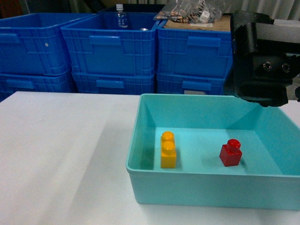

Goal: Pick red block from blue box to shelf

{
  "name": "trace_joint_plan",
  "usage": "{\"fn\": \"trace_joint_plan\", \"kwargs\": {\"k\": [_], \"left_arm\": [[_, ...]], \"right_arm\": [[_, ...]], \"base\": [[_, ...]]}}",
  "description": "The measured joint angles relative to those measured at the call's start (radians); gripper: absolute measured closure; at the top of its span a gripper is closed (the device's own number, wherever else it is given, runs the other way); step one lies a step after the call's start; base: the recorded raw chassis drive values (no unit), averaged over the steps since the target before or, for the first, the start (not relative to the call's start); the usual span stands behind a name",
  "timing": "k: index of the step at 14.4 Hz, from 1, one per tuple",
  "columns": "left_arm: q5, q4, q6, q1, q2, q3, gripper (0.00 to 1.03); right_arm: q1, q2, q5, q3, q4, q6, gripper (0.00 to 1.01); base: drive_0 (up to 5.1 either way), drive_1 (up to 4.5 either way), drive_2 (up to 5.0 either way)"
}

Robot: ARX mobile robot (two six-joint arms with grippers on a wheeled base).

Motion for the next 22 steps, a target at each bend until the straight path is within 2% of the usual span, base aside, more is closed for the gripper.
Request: {"fn": "trace_joint_plan", "kwargs": {"k": [1,2,4,6,9,10,13,19,20,21,22], "left_arm": [[0.000,0.000,0.000,0.000,0.000,0.000,0.05],[0.000,0.000,0.000,0.000,0.000,0.000,0.05],[0.000,0.000,0.000,0.000,0.000,0.000,0.05],[0.000,0.000,0.000,0.000,0.000,0.000,0.05],[0.000,0.000,0.000,0.000,0.000,0.000,0.05],[0.000,0.000,0.000,0.000,0.000,0.000,0.05],[0.000,0.000,0.000,0.000,0.000,0.000,0.05],[0.000,0.000,0.000,0.000,0.000,0.000,0.05],[0.000,0.000,0.000,0.000,0.000,0.000,0.05],[0.000,0.000,0.000,0.000,0.000,0.000,0.05],[0.000,0.000,0.000,0.000,0.000,0.000,0.05]], "right_arm": [[0.003,0.026,0.039,0.005,0.018,0.000,0.03],[0.009,0.045,0.053,0.005,0.029,-0.006,0.03],[0.013,0.063,0.052,0.001,0.049,-0.047,0.03],[-0.018,0.078,0.005,0.001,0.049,-0.093,0.03],[-0.105,0.096,-0.057,-0.023,0.112,-0.182,0.03],[-0.153,0.095,-0.086,-0.051,0.144,-0.215,0.03],[-0.162,0.092,-0.089,-0.055,0.145,-0.230,0.03],[-0.156,0.091,-0.092,-0.056,0.156,-0.233,0.03],[-0.147,0.083,-0.040,-0.154,0.453,-0.224,0.03],[-0.145,0.079,0.006,-0.234,0.641,-0.220,0.03],[-0.145,0.099,0.014,-0.259,0.768,-0.212,0.03]], "base": [[0.0,0.00,0.0],[0.0,0.00,0.0],[0.0,0.00,0.0],[0.0,0.00,0.0],[0.0,0.00,0.0],[0.0,0.00,0.0],[0.0,0.00,0.0],[0.0,0.00,0.0],[0.0,0.00,0.0],[0.0,0.00,0.0],[0.0,0.00,0.0]]}}
